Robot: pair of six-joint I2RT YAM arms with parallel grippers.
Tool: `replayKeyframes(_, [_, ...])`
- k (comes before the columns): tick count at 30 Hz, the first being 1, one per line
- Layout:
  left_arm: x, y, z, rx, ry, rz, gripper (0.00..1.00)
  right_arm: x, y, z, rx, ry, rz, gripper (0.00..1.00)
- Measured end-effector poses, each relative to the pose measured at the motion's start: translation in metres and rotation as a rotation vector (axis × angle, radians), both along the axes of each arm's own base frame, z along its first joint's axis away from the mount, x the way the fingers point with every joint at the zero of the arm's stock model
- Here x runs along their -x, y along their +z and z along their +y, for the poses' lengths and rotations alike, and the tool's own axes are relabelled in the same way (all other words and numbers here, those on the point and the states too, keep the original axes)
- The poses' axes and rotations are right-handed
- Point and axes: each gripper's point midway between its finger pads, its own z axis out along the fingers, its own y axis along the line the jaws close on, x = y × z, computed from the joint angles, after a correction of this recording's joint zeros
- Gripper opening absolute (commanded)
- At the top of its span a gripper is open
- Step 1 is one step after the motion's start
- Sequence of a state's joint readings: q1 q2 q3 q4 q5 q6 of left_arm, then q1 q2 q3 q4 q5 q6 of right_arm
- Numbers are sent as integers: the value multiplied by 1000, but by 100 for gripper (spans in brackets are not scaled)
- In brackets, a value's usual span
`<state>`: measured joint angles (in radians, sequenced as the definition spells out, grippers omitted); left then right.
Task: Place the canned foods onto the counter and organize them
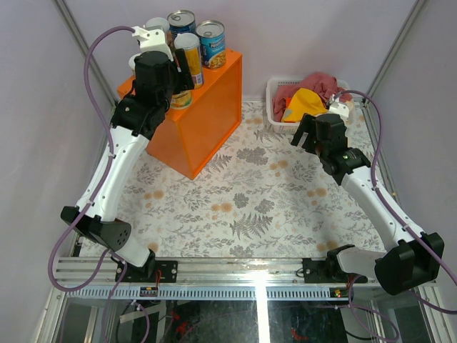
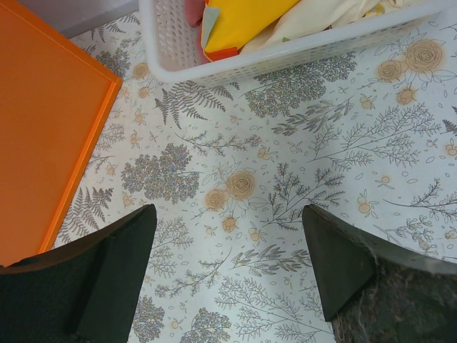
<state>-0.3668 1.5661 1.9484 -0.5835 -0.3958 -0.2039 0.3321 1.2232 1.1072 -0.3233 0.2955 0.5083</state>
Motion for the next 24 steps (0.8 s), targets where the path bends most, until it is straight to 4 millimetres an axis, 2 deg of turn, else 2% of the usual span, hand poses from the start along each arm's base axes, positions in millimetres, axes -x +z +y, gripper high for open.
replayKeyframes(2, [0,0,1,0,2,0,5,0,0,0,0,0,0,90])
replayKeyframes(6, [0,0,1,1,3,0,34,0,0,0,0,0,1,90])
replayKeyframes(15, [0,0,1,4,2,-6,71,-1,-2,1,1,1,6,90])
replayKeyframes(17, [0,0,0,5,-2,-7,76,-1,-2,1,1,1,6,90])
replayKeyframes(24, [1,4,-1,17,-11,-18,79,-1,-3,1,2,1,8,90])
